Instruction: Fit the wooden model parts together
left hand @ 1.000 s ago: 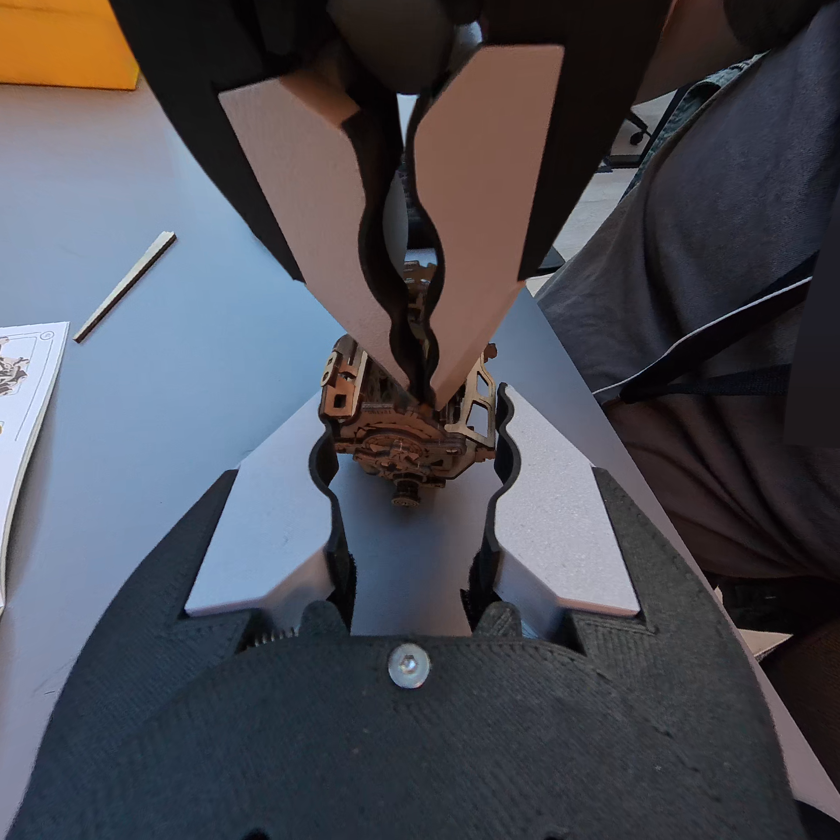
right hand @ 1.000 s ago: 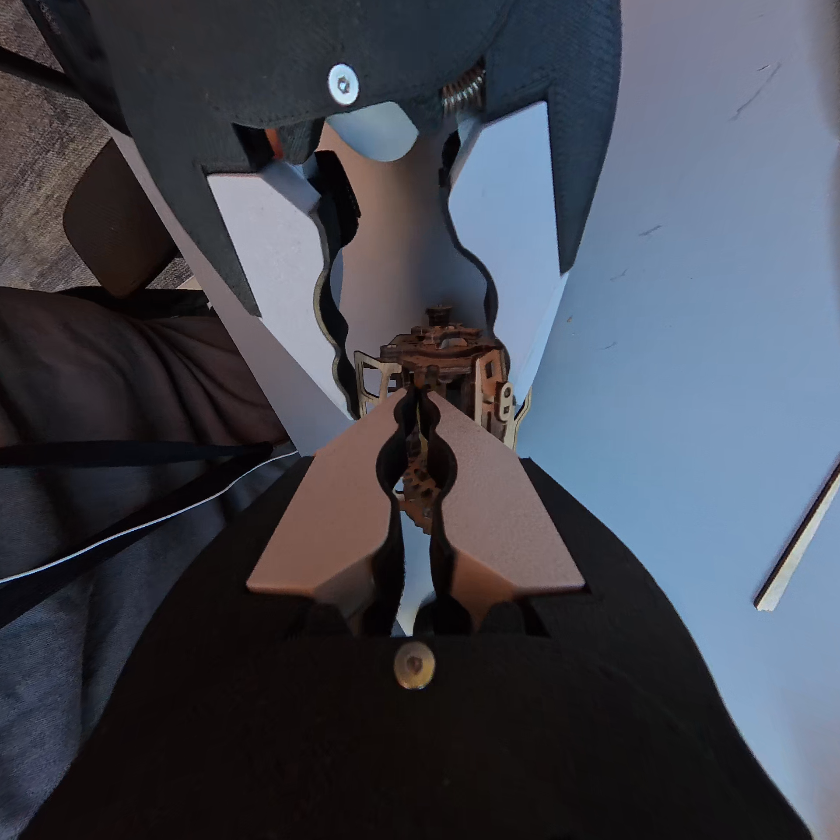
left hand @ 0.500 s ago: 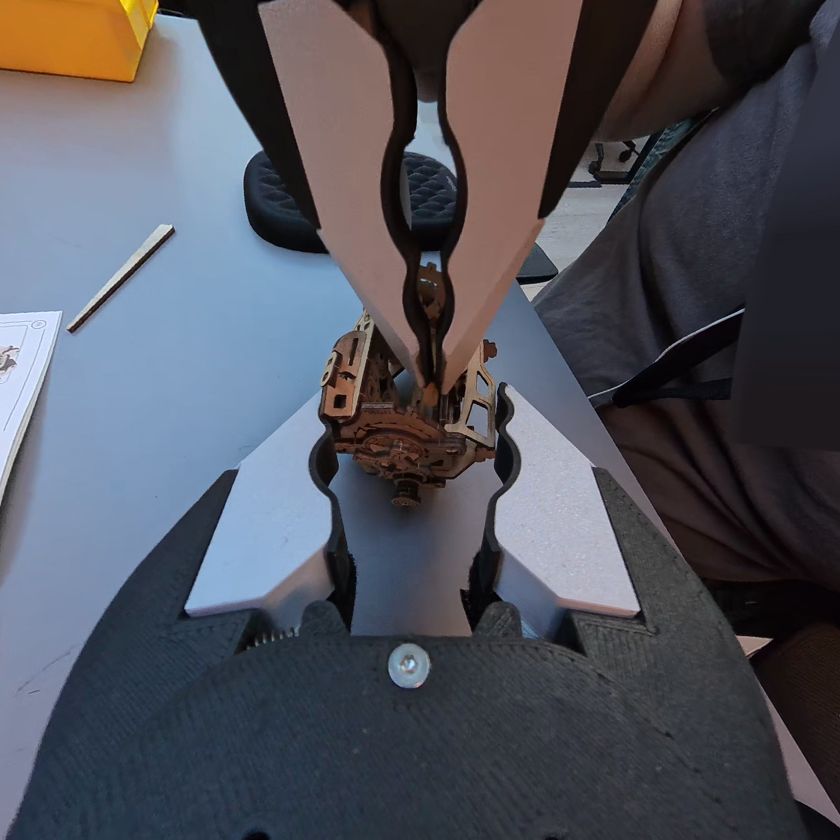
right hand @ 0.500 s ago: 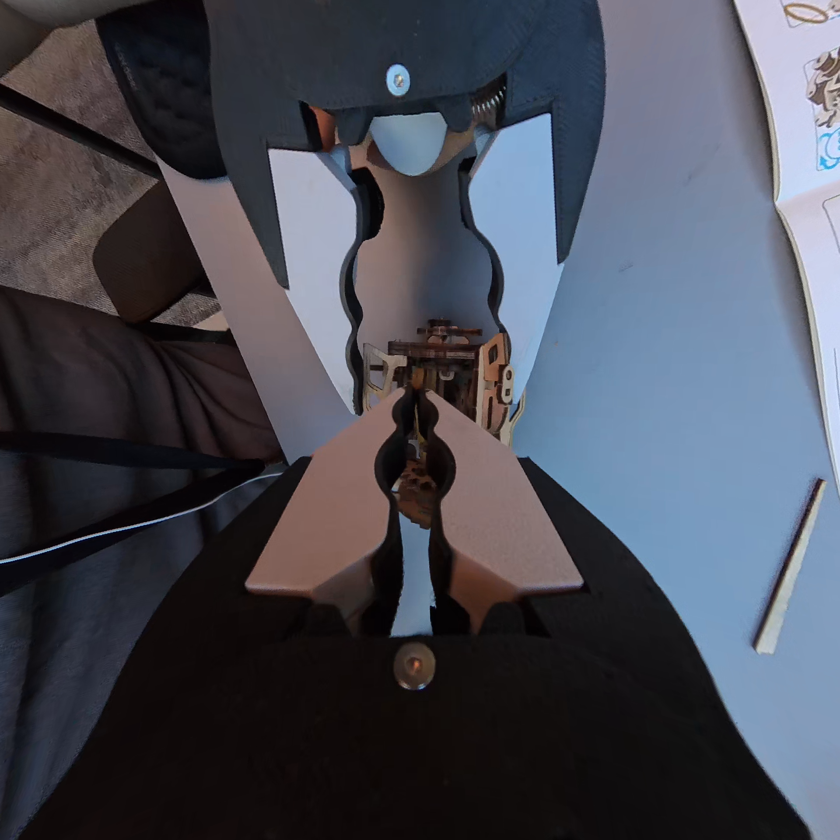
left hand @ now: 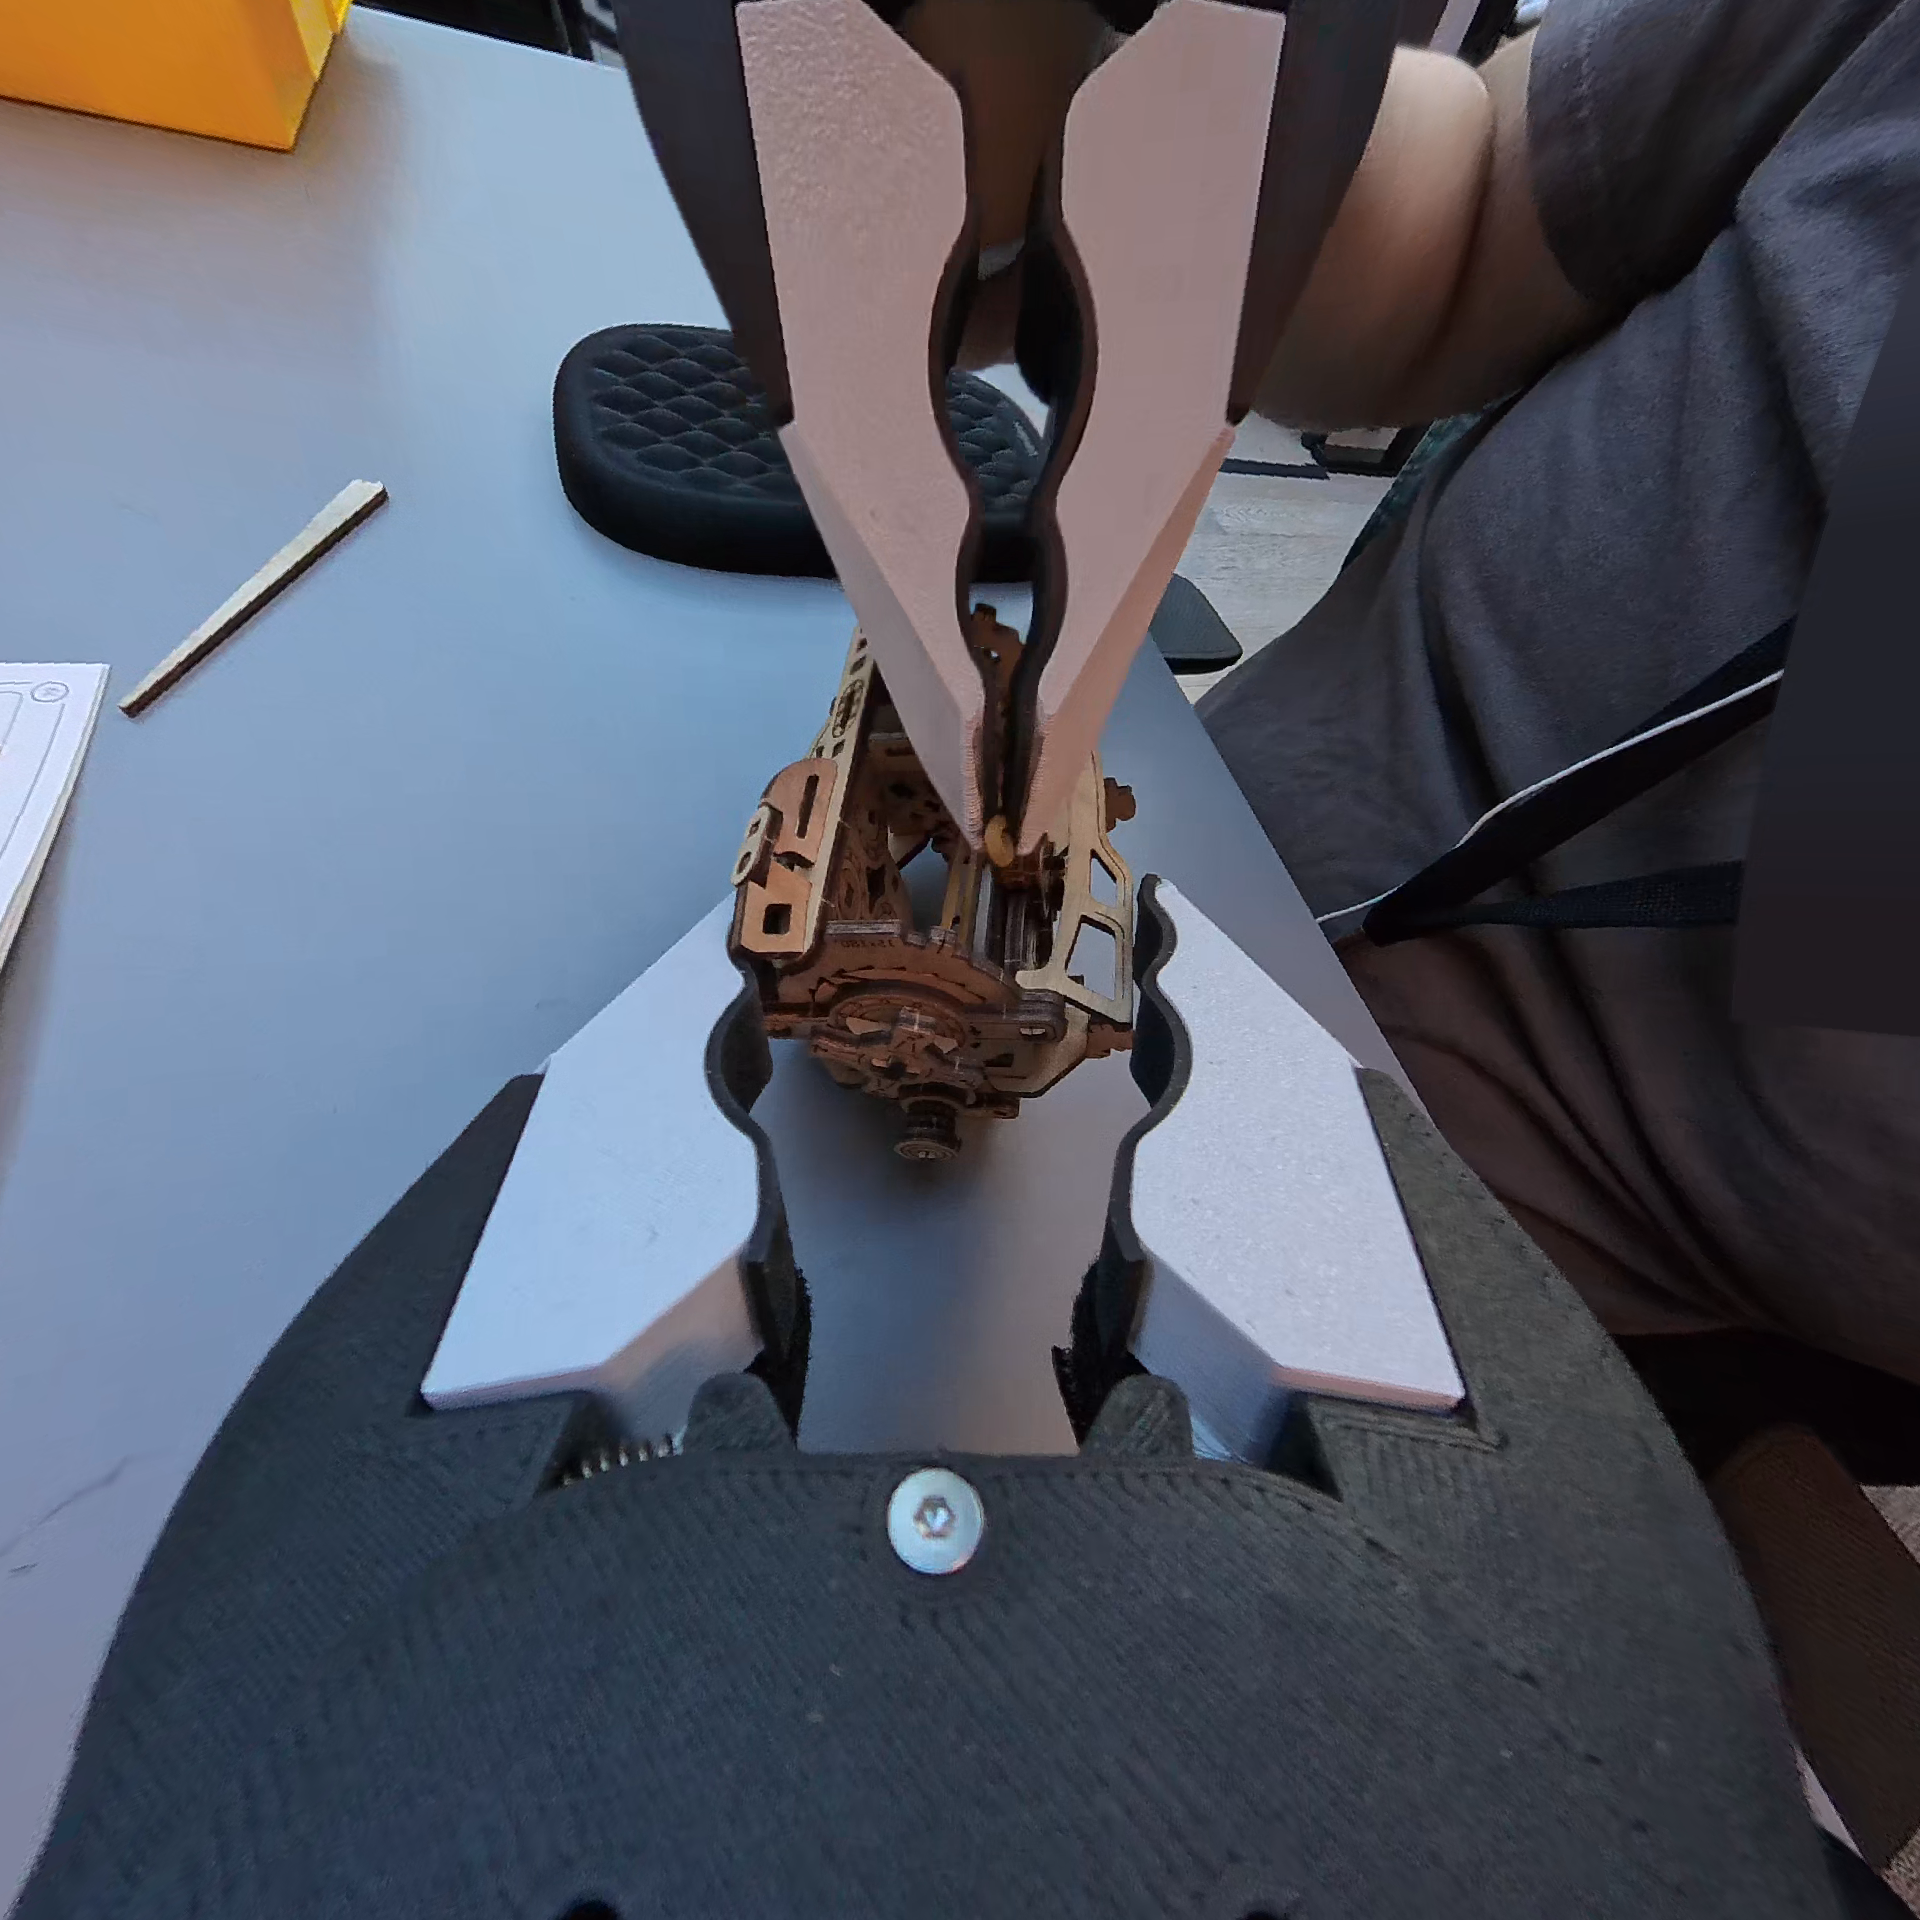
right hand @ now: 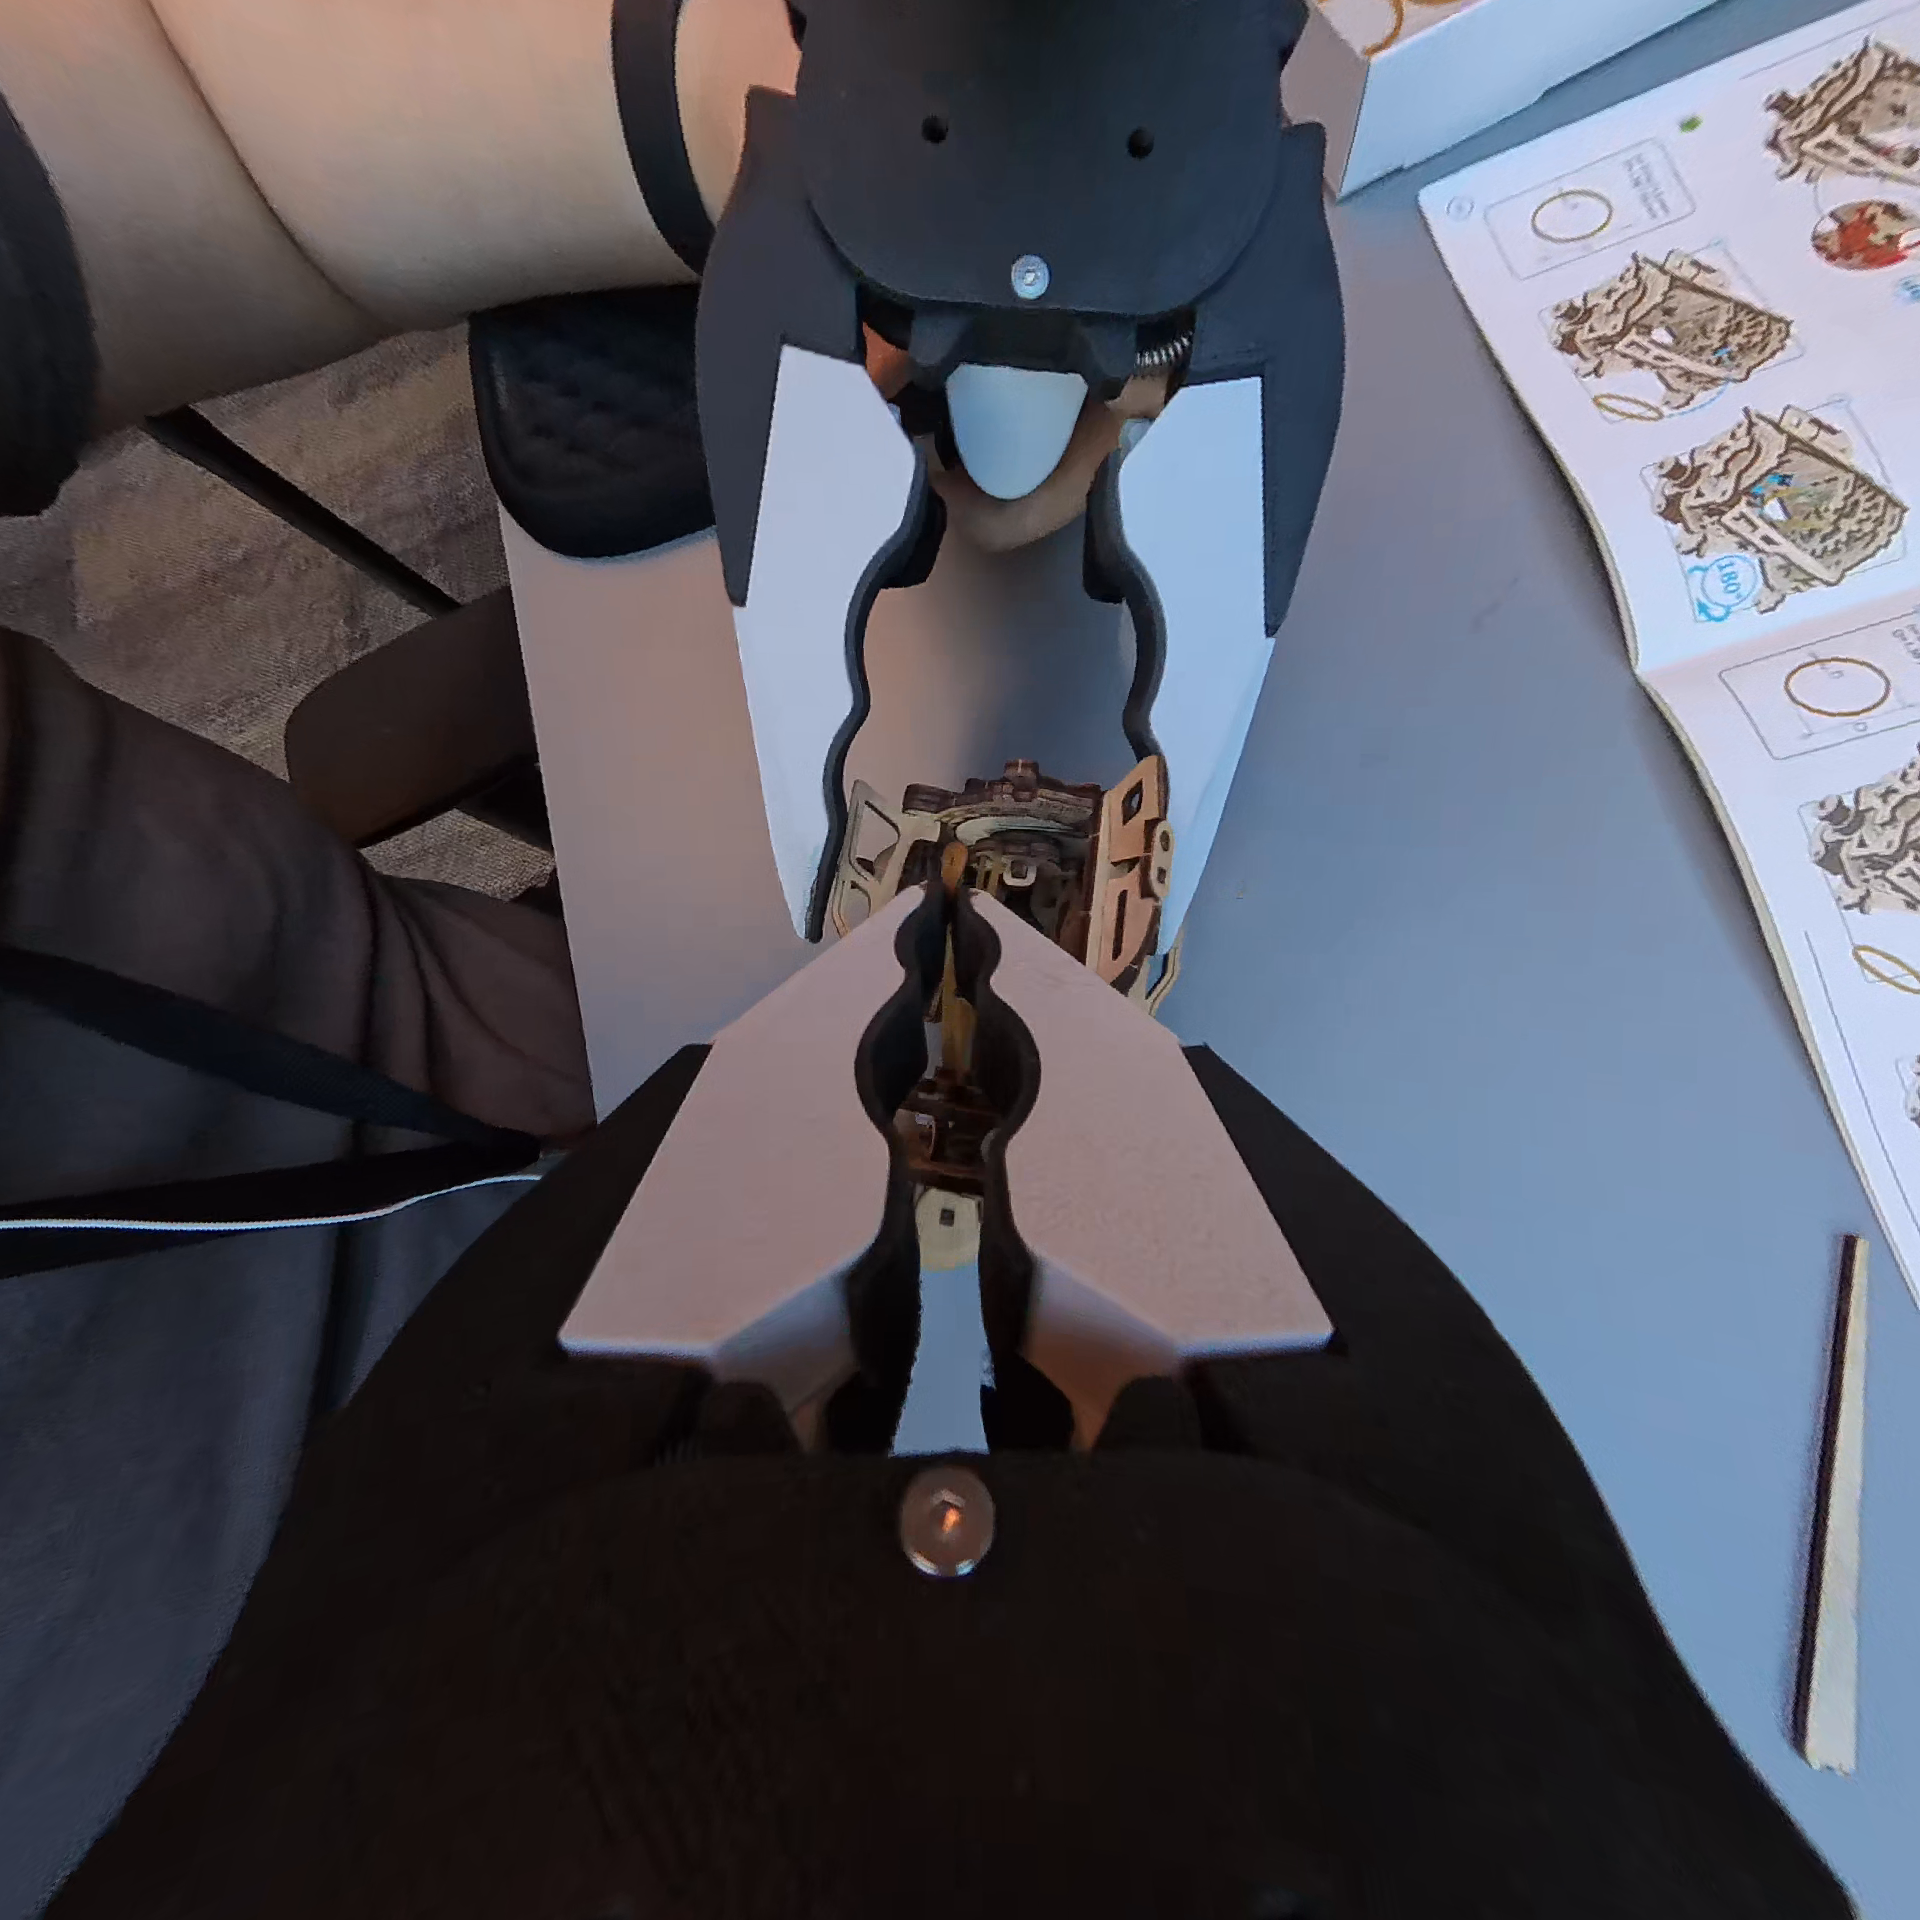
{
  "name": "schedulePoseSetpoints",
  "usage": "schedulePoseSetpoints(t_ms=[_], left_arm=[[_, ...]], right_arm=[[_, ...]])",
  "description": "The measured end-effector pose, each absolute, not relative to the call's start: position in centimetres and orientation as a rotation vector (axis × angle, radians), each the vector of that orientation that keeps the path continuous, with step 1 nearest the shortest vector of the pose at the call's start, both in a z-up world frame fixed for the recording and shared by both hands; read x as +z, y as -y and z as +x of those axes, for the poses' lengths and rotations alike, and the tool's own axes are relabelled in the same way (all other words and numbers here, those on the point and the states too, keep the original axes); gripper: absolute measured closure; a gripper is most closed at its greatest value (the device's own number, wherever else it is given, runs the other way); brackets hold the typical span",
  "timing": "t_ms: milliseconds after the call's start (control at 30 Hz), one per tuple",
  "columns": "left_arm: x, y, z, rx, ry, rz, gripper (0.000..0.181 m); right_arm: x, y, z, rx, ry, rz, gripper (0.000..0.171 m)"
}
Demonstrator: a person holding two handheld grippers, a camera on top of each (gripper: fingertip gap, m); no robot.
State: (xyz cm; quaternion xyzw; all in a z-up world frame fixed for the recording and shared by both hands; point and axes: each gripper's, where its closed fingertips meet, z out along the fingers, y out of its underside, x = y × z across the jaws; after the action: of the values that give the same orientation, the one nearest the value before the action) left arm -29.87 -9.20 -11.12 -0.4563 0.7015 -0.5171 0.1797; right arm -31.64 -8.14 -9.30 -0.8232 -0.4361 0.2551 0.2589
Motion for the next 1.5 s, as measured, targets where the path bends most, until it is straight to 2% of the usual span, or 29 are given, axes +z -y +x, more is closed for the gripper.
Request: schedulePoseSetpoints(t_ms=[233,433,567,633,700,733,867,967,1133,1167,1500], left_arm=[[-11.2,9.4,-29.9,-1.48,-1.988,-1.333,0.101],[-9.0,7.6,-30.8,-1.462,-1.909,-1.319,0.102],[-5.3,6.4,-31.9,-1.511,-1.774,-1.223,0.115],[-4.8,6.3,-32.3,-1.505,-1.777,-1.211,0.13],[-5.2,6.6,-32.5,-1.463,-1.825,-1.218,0.155],[-5.5,6.8,-32.5,-1.451,-1.844,-1.228,0.159],[-7.0,6.8,-31.8,-1.338,-1.889,-1.31,0.155],[-7.9,7.1,-31.6,-1.289,-1.934,-1.32,0.169],[-7.8,7.7,-31.6,-1.352,-1.943,-1.302,0.173],[-7.8,7.7,-31.6,-1.353,-1.943,-1.301,0.181],[-8.0,7.7,-31.5,-1.368,-1.942,-1.384,0.181]], right_arm=[[-8.9,8.2,-32.0,0.718,1.169,-2.104,0.171],[-8.4,8.0,-32.2,0.71,1.163,-2.049,0.171],[-8.4,7.7,-32.4,0.722,1.163,-2.033,0.171],[-8.4,7.4,-32.4,0.709,1.165,-2.019,0.171],[-8.5,7.1,-32.4,0.688,1.172,-2.011,0.171],[-8.5,7.0,-32.4,0.681,1.176,-2.006,0.171],[-8.3,7.0,-32.7,0.661,1.203,-1.965,0.171],[-8.4,6.9,-32.7,0.641,1.213,-1.954,0.171],[-8.6,6.8,-32.7,0.625,1.224,-1.951,0.171],[-8.6,6.8,-32.7,0.625,1.228,-1.952,0.171],[-8.8,6.9,-32.7,0.577,1.209,-1.908,0.169]])
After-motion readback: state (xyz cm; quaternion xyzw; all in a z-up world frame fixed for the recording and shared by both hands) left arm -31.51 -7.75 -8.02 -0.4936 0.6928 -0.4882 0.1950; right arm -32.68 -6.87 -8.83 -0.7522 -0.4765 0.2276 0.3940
